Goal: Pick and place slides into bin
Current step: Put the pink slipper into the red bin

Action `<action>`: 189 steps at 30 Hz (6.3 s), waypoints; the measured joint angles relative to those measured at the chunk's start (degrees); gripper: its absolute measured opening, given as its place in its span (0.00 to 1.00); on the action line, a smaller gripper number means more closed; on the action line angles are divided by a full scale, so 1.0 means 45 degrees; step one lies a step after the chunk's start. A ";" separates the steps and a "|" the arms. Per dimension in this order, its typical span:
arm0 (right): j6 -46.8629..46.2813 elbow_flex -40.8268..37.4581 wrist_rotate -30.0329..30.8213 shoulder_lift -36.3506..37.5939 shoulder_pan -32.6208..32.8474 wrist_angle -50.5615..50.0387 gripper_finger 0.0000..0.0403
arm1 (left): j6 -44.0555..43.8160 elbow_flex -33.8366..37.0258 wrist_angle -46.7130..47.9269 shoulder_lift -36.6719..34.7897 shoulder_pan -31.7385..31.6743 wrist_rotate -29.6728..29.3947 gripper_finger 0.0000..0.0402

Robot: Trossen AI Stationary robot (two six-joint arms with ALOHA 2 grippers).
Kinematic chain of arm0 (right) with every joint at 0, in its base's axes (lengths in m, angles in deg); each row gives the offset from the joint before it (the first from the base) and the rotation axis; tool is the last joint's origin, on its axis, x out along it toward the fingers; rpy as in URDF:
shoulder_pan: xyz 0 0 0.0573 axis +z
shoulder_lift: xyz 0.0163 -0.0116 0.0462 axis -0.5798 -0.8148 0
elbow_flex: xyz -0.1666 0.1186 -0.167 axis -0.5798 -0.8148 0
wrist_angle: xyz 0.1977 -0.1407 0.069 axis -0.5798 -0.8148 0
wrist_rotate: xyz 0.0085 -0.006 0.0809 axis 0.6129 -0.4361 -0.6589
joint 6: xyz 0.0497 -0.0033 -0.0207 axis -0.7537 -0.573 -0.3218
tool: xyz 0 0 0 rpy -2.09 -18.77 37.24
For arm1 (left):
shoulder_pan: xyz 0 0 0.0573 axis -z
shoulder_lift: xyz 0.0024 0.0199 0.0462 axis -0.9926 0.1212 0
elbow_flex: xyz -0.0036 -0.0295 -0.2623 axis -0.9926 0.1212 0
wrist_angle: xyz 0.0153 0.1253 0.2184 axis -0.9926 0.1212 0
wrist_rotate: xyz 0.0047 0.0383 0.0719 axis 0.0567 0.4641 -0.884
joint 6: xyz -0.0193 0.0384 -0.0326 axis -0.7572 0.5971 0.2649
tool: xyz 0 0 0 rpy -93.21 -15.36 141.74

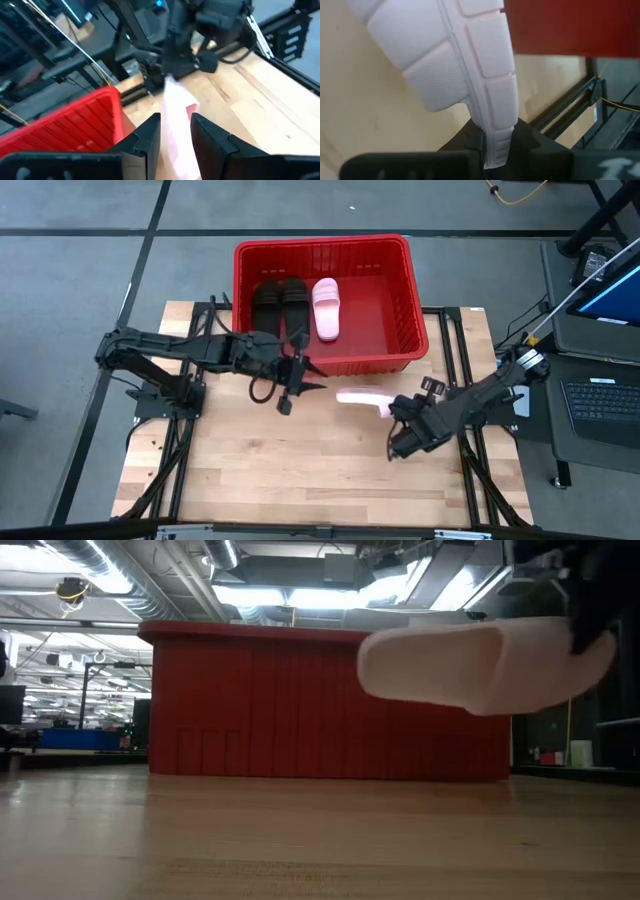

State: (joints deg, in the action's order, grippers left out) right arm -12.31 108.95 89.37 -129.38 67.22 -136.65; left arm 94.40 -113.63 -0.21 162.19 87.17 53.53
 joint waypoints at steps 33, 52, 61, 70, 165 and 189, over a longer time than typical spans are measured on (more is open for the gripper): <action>0.1893 0.5112 0.2592 -0.2571 -0.1766 0.0009 0.12 | 0.1182 0.0005 0.2039 0.1357 0.0779 -0.4582 0.46; 0.1778 0.5112 0.2742 -0.2566 -0.1776 0.0000 0.12 | 0.0892 0.0005 0.3559 0.1432 0.0376 -0.5528 0.42; 0.1253 0.5111 0.3062 -0.2566 -0.1762 0.0118 0.12 | 0.0681 0.0005 0.3561 0.1422 0.0381 -0.4472 0.15; 0.1140 0.6129 0.2916 -0.2549 -0.1761 0.0222 0.19 | 0.0644 0.0002 0.3462 0.1177 0.0391 -0.4821 0.15; 1.5975 1.4000 1.3659 -0.4092 -0.3688 0.7195 0.47 | -0.7807 0.0000 -0.4760 -0.0725 -0.4652 -0.1190 0.15; 1.4899 1.4005 1.4496 -0.3777 -0.3844 0.7693 0.47 | -0.8713 0.0000 -0.5353 -0.0783 -0.4097 0.0811 0.15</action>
State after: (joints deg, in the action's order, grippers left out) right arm 54.74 171.98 154.60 -146.37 49.92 -102.04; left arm 55.19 -113.63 -24.30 158.67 68.73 57.18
